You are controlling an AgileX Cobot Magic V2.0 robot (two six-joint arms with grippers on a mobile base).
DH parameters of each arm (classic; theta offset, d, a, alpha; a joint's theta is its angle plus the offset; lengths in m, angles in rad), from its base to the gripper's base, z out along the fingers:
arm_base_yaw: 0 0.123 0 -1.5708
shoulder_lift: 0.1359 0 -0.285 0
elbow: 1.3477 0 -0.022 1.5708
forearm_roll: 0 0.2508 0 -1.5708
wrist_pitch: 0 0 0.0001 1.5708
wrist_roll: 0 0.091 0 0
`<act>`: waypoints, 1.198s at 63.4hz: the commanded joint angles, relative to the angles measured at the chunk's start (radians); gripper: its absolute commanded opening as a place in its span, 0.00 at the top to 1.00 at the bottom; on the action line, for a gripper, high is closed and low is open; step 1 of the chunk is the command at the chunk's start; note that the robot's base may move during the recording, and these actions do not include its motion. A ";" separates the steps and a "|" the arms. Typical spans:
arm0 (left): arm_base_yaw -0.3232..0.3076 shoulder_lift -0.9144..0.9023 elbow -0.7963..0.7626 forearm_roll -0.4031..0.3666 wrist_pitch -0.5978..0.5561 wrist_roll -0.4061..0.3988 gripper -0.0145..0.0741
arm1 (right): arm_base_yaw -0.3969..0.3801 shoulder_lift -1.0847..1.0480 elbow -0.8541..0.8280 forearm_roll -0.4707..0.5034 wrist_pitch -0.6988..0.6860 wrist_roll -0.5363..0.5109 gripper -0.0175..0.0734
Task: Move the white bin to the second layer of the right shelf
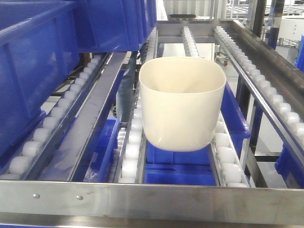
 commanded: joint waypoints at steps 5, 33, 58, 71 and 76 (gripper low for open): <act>-0.006 -0.014 0.037 -0.005 -0.086 -0.004 0.74 | -0.055 -0.180 0.086 -0.015 -0.071 -0.004 0.75; -0.006 -0.014 0.037 -0.005 -0.086 -0.004 0.74 | -0.066 -0.302 0.263 -0.016 -0.164 -0.004 0.75; -0.006 -0.014 0.037 -0.005 -0.086 -0.004 0.74 | -0.066 -0.302 0.263 -0.018 -0.139 -0.005 0.75; -0.006 -0.014 0.037 -0.005 -0.086 -0.004 0.74 | -0.066 -0.302 0.263 -0.058 -0.159 -0.005 0.75; -0.006 -0.014 0.037 -0.005 -0.086 -0.004 0.74 | -0.066 -0.302 0.263 -0.062 -0.160 -0.005 0.75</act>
